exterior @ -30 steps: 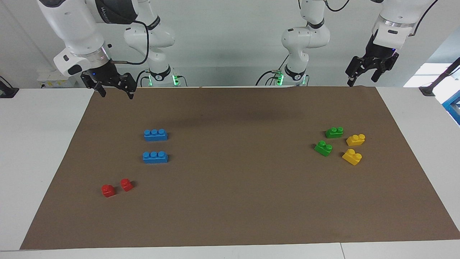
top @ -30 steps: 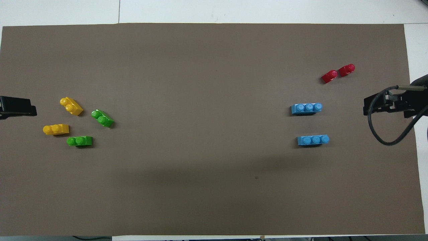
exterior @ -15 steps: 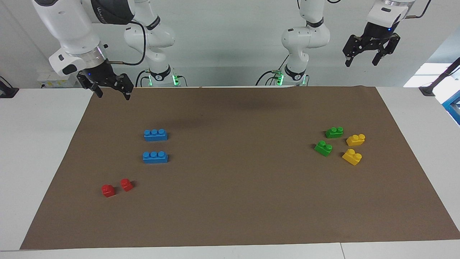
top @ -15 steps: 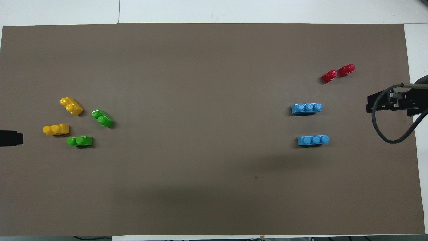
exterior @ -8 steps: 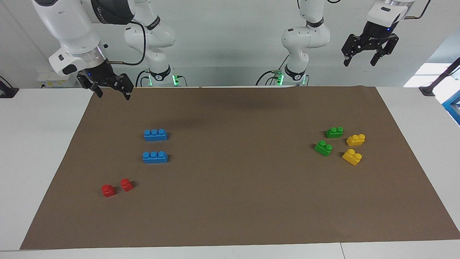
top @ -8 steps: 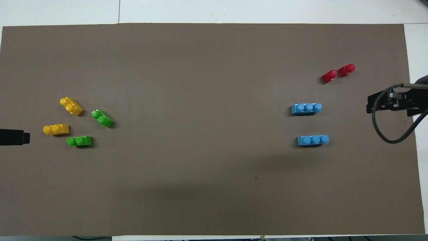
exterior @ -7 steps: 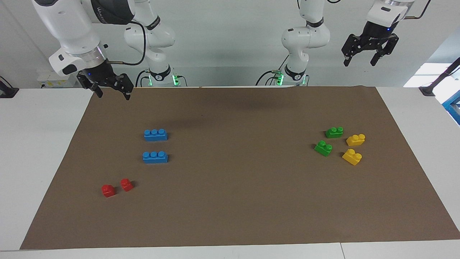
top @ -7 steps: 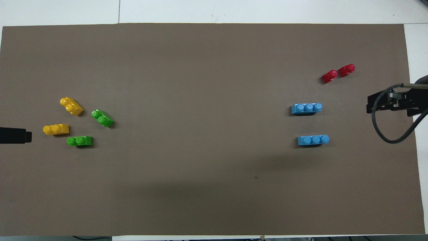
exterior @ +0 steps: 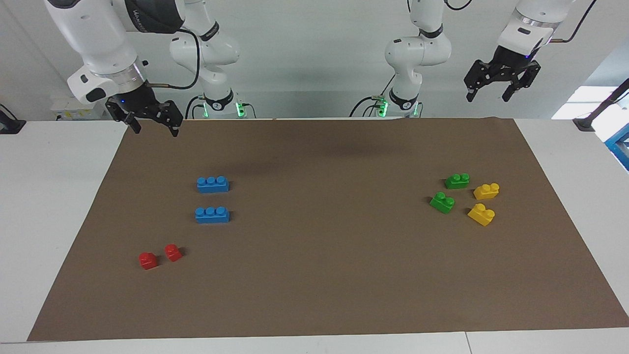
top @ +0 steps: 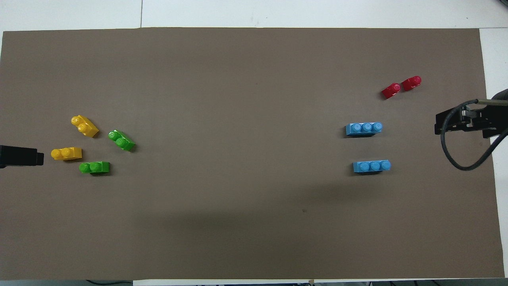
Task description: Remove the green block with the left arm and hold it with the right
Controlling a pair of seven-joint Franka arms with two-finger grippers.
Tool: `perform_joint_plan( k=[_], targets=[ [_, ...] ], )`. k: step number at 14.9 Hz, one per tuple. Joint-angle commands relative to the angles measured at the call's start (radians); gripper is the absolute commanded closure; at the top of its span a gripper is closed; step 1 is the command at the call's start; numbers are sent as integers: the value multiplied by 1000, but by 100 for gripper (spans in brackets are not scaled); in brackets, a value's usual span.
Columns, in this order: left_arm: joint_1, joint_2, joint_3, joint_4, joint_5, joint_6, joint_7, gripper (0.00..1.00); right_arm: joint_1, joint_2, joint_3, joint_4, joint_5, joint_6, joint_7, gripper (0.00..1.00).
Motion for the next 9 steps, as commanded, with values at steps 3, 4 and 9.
perform_joint_plan(
  k=[3,4,9],
  targets=[
    [-1,-9,5,-11,-20,11,16,0,-7,-24,8,-30,-6,22,11,0],
    [1,-8,5,-5,-20,8,16,0,-7,-25,8,-30,-6,22,12,0],
    [7,-11,5,-13,-28,13,14,0,-7,-25,8,-30,-6,22,11,0]
  ],
)
